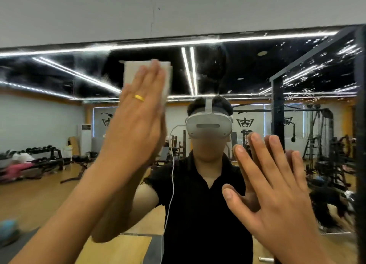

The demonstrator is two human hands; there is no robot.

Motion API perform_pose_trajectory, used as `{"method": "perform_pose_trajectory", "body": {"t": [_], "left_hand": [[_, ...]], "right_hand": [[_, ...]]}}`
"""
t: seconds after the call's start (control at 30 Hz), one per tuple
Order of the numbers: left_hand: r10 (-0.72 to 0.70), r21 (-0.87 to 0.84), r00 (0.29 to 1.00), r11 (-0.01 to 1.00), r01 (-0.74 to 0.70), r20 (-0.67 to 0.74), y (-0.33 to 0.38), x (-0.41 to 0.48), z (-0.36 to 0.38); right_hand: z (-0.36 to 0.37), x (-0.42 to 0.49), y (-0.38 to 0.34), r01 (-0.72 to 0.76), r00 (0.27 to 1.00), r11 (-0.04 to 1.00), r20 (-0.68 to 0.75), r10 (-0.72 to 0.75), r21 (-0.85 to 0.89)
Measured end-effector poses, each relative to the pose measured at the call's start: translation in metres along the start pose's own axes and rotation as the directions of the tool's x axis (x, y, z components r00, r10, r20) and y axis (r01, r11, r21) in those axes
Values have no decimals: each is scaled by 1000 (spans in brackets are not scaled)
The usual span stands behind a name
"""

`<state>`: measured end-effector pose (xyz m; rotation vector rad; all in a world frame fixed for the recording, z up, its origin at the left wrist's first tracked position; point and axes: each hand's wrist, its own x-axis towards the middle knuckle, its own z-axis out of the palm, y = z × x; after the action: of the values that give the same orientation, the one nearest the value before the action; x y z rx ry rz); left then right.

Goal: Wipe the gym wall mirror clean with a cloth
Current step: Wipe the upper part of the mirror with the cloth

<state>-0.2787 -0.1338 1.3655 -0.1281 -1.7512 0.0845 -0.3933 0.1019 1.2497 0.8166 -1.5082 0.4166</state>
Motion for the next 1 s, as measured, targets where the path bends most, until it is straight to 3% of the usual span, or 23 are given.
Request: {"method": "perform_pose_trajectory", "body": {"t": [0.17, 0.43, 0.57, 0.77, 0.9, 1.0], "left_hand": [[-182, -5, 973, 983, 183, -144, -60, 2, -24], [-210, -83, 961, 977, 198, -181, -49, 1, -15], [-73, -87, 992, 994, 64, -108, -8, -4, -5], [171, -141, 981, 973, -183, -94, 39, 2, 8], [197, 74, 977, 979, -191, -87, 51, 18, 33], [184, 97, 980, 980, -176, -79, 51, 33, 38]], "right_hand": [[3, 2, -2, -6, 999, 1000, -33, 7, 4], [2, 2, -3, -14, 1000, 1000, -17, 14, 17], [1, 2, -3, -2, 1000, 1000, -21, 3, 11], [0, 1, -4, -10, 1000, 1000, -27, 11, 29], [1, 1, -3, -6, 1000, 1000, -20, 6, 9], [-1, 1, -4, -12, 1000, 1000, -13, 12, 21]]}}
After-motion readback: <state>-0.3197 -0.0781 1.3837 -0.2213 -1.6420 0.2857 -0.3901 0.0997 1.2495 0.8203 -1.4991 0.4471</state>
